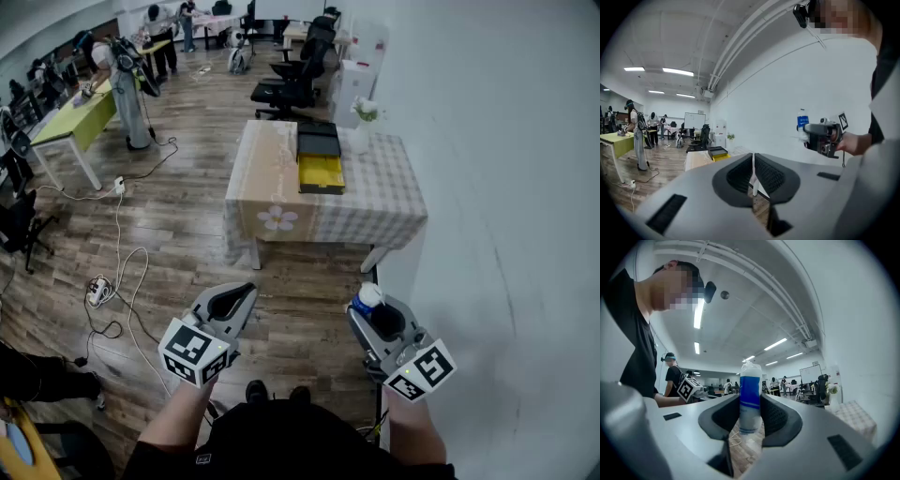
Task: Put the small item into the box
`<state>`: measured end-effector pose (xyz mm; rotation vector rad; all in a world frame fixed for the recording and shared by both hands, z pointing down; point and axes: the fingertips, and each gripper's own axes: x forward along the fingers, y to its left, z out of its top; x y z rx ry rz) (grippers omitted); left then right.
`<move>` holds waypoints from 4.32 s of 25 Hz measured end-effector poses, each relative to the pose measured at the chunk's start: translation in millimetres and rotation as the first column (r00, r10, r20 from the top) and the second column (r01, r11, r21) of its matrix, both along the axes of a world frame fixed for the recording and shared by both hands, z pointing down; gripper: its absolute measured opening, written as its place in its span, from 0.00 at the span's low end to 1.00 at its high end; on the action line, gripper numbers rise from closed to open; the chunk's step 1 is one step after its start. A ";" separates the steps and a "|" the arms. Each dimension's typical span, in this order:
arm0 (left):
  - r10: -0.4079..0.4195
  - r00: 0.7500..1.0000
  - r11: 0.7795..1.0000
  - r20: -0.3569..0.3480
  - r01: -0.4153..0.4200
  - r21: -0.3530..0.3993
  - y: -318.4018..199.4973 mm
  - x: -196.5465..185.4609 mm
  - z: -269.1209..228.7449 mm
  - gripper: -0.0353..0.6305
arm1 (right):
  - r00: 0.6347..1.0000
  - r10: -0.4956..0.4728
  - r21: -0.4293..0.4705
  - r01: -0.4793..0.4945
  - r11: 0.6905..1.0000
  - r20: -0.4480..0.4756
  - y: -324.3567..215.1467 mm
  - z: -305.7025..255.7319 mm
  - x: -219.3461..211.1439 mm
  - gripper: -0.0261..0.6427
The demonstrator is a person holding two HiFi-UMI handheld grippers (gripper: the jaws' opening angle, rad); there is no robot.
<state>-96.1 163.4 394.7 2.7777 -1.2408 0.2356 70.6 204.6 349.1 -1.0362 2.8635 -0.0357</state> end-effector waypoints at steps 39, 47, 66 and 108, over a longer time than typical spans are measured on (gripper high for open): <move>-0.063 0.998 0.998 -0.006 0.063 0.017 -80.4 78.5 10.7 0.09 | 0.998 0.057 -0.040 -0.056 0.998 0.039 -70.7 32.8 87.7 0.25; -0.054 0.998 0.998 -0.015 0.054 0.012 -155.0 58.6 21.3 0.09 | 0.996 0.083 -0.066 -0.083 0.994 0.009 -140.9 39.2 70.2 0.25; -0.043 0.997 0.999 -0.064 0.044 0.016 -297.4 -20.6 23.4 0.09 | 0.995 0.088 -0.111 -0.094 0.989 -0.056 -301.1 33.4 -16.8 0.25; -0.122 0.992 0.990 0.020 0.123 -0.075 -598.7 53.8 38.8 0.09 | 0.999 0.013 -0.269 -0.002 0.963 0.038 -625.1 89.0 67.8 0.25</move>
